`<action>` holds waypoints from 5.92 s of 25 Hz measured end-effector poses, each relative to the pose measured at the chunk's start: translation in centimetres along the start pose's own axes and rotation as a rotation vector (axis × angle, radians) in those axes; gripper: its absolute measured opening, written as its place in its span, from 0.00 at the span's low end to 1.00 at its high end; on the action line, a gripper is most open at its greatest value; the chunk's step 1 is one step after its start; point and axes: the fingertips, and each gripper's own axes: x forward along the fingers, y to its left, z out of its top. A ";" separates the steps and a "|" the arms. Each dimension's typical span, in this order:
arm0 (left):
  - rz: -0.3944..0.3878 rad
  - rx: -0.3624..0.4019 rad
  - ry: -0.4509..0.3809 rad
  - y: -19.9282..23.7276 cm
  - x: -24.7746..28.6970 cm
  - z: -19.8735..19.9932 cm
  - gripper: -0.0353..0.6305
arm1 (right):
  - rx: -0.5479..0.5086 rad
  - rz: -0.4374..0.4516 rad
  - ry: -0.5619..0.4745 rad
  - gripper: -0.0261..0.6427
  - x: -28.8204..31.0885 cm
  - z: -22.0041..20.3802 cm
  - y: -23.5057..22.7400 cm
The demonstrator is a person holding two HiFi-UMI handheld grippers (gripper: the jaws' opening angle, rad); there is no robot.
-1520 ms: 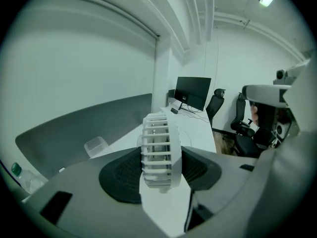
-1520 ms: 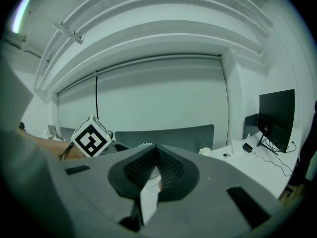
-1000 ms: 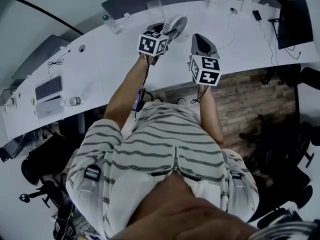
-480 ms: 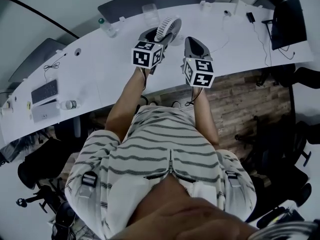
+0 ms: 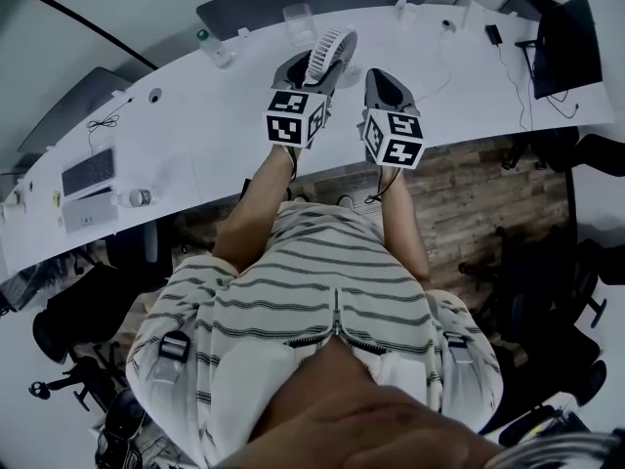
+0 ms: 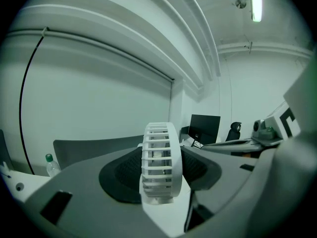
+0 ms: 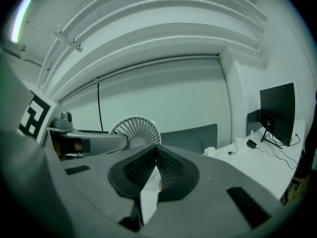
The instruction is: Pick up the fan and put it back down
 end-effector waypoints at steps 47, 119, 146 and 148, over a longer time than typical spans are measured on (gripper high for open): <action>-0.044 0.059 -0.029 0.5 2.1 -0.4 0.39 | -0.050 -0.077 -0.042 0.06 -1.0 1.2 -1.7; -0.340 0.558 0.546 8.5 15.6 -22.1 0.43 | -0.038 -0.104 0.053 0.06 3.3 -1.8 -5.2; 0.075 0.153 0.072 6.2 7.2 -6.9 0.06 | -0.036 -0.043 0.018 0.06 2.1 -1.0 -2.2; 0.094 0.152 0.068 5.6 6.3 -6.0 0.06 | -0.032 -0.037 0.016 0.06 2.0 -1.0 -1.9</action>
